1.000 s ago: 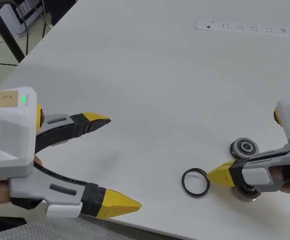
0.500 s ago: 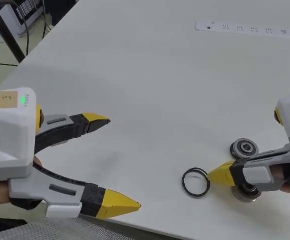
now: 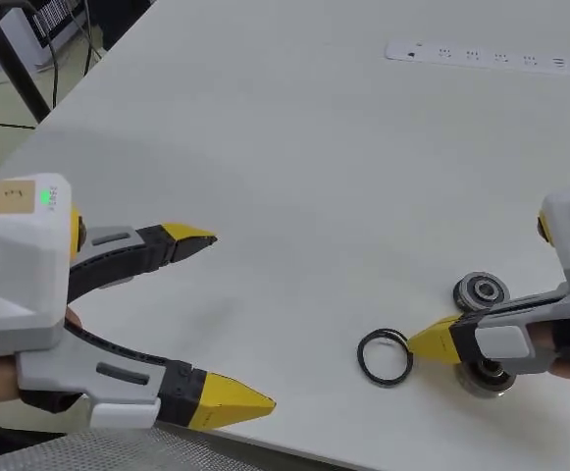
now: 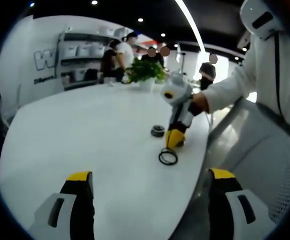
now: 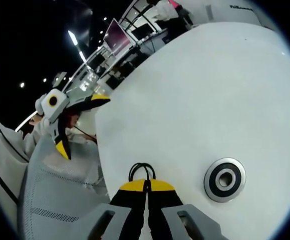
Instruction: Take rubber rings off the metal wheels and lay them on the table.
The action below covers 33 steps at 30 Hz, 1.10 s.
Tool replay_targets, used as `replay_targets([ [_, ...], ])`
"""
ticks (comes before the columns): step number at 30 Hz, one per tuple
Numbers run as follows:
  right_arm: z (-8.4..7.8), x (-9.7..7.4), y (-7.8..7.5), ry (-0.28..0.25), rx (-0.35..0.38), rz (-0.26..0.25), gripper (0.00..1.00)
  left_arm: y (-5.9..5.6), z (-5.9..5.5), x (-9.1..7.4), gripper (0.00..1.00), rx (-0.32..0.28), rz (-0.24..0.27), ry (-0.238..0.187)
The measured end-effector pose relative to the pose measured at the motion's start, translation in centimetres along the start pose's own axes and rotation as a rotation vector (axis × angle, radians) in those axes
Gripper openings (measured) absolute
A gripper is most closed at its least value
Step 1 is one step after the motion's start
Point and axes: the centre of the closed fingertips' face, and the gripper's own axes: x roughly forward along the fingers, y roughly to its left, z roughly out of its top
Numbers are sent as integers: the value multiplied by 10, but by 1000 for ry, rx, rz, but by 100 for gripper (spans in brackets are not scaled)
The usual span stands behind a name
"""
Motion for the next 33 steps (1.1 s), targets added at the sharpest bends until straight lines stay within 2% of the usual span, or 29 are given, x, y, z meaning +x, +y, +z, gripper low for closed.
replay_targets([
  [6, 1, 0, -2, -1, -17, -12, 0, -1, 0, 1, 96, 0, -3, 2],
  [15, 2, 2, 0, -9, -23, 0, 3, 0, 0, -1, 96, 2, 2, 6],
  [21, 0, 3, 3, 7, -51, 5, 5, -1, 2, -2, 96, 7, 4, 3],
  [27, -2, 4, 8, 29, -113, -4, 10, -1, 2, -2, 96, 10, 8, 1],
  [33, -1, 2, 5, 30, -129, -17, 13, -2, 2, -3, 96, 12, 10, 1],
])
